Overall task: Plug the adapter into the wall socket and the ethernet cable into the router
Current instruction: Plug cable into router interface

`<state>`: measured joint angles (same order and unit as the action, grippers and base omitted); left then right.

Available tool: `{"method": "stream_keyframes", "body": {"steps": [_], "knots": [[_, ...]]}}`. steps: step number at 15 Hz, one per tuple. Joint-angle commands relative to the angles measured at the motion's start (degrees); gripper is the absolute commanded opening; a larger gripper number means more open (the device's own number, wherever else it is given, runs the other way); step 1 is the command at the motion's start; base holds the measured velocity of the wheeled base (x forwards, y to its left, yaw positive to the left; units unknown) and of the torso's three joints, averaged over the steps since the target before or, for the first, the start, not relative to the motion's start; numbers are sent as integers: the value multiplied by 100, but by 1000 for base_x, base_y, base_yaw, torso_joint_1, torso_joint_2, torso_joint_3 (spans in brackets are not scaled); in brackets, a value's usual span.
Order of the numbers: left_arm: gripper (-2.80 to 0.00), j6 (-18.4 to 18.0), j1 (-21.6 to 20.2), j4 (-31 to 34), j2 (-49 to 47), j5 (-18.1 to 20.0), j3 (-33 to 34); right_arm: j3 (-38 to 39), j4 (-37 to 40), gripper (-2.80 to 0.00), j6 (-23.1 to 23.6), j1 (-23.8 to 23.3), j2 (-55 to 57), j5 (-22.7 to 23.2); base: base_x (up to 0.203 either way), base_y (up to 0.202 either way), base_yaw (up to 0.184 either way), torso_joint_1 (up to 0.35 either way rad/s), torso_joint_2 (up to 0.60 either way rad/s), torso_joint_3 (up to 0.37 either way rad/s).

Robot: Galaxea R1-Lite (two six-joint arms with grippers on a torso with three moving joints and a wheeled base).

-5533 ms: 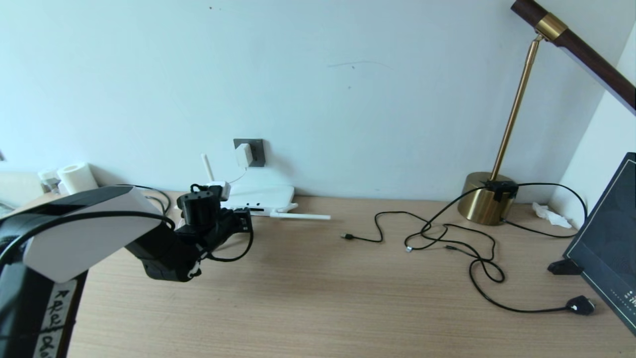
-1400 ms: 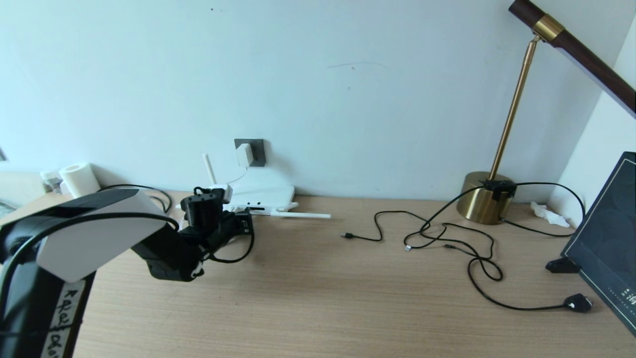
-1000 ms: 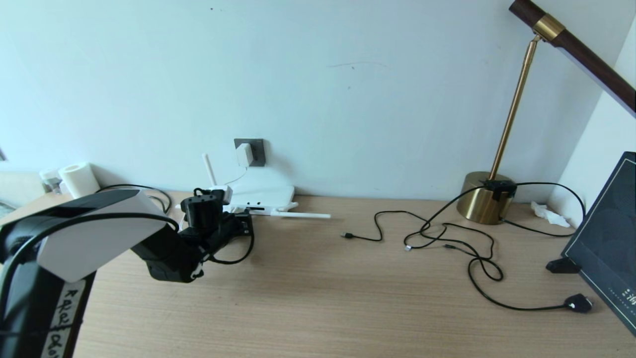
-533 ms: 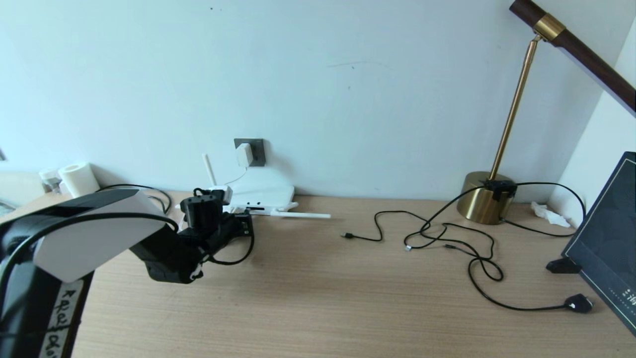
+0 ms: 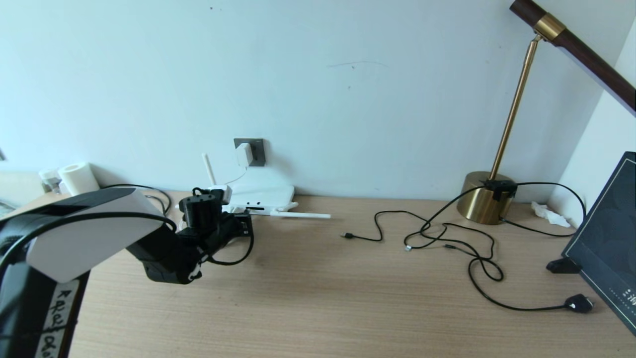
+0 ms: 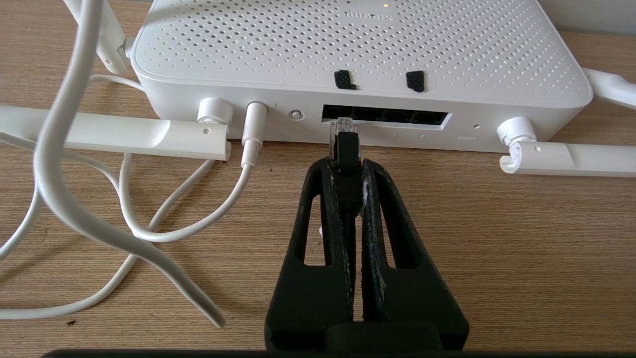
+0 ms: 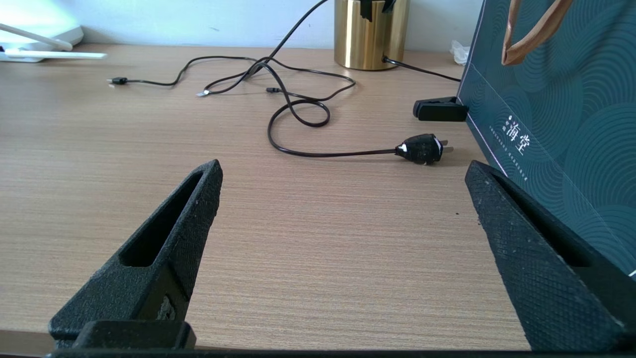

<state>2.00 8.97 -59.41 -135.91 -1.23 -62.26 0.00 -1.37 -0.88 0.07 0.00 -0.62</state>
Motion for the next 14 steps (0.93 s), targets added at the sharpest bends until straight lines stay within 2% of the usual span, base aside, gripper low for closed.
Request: {"method": "stream_keyframes", "body": {"steps": [1, 14], "knots": [[-280, 2, -4, -32, -28, -9, -41, 67, -4, 0, 0, 1, 0, -4, 0, 0, 0, 0, 0, 0], [-280, 2, -36, 18, -173, -17, -322, 68, -4, 0, -9, 1, 0, -8, 0, 0, 0, 0, 0, 0]]}}
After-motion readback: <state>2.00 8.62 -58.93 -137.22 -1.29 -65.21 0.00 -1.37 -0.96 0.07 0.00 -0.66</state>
